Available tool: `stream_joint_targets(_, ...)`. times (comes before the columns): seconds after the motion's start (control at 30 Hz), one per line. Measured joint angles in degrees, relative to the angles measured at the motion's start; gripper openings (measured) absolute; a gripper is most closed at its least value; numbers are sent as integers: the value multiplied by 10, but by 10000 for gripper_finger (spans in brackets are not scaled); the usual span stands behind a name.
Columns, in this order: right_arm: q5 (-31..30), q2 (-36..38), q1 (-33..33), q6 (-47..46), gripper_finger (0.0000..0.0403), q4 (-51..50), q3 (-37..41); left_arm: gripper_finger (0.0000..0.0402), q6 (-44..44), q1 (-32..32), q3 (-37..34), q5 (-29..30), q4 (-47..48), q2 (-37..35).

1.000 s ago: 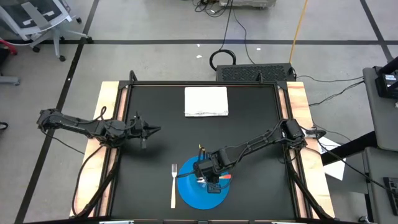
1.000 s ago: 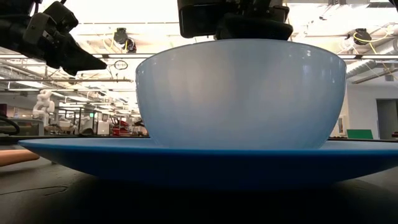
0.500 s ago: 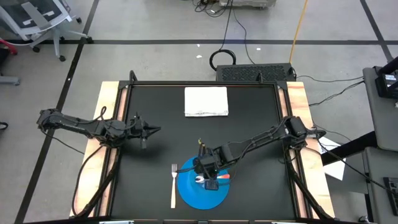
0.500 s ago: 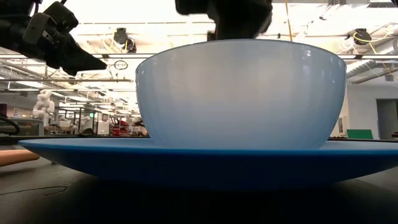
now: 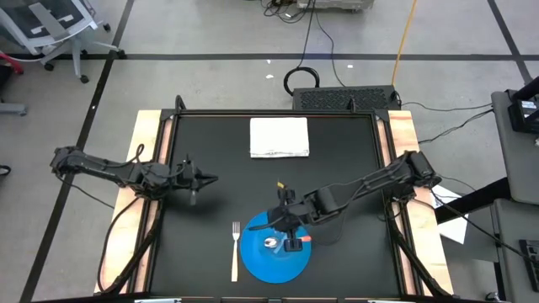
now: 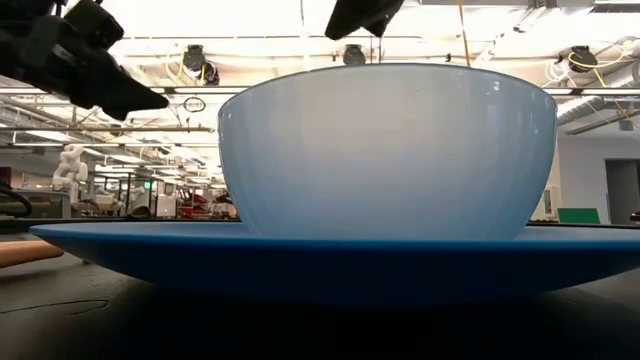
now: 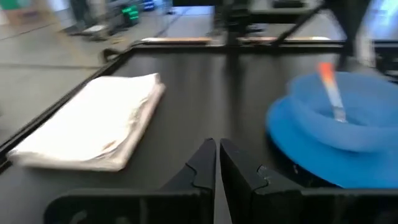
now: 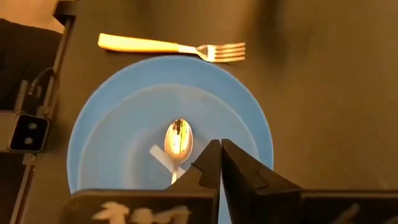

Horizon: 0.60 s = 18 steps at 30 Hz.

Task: Set table place
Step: Return to Home Position

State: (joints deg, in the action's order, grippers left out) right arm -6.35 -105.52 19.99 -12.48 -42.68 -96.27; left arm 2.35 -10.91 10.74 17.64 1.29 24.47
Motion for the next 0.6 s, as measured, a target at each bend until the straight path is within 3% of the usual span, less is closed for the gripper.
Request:
stream_joint_targets(0.1, 0, 9, 0, 20, 1, 18, 0, 26, -22, -21, 0, -28, -20, -6)
stream_joint_targets(0.33, 3, 56, -9, 58, 0, 55, 28, 26, -57, -77, 0, -8, -44, -38)
stream_joint_targets(0.6, -1, 212, -30, 55, 0, 201, 215, 26, -67, -122, 0, 69, -6, -104)
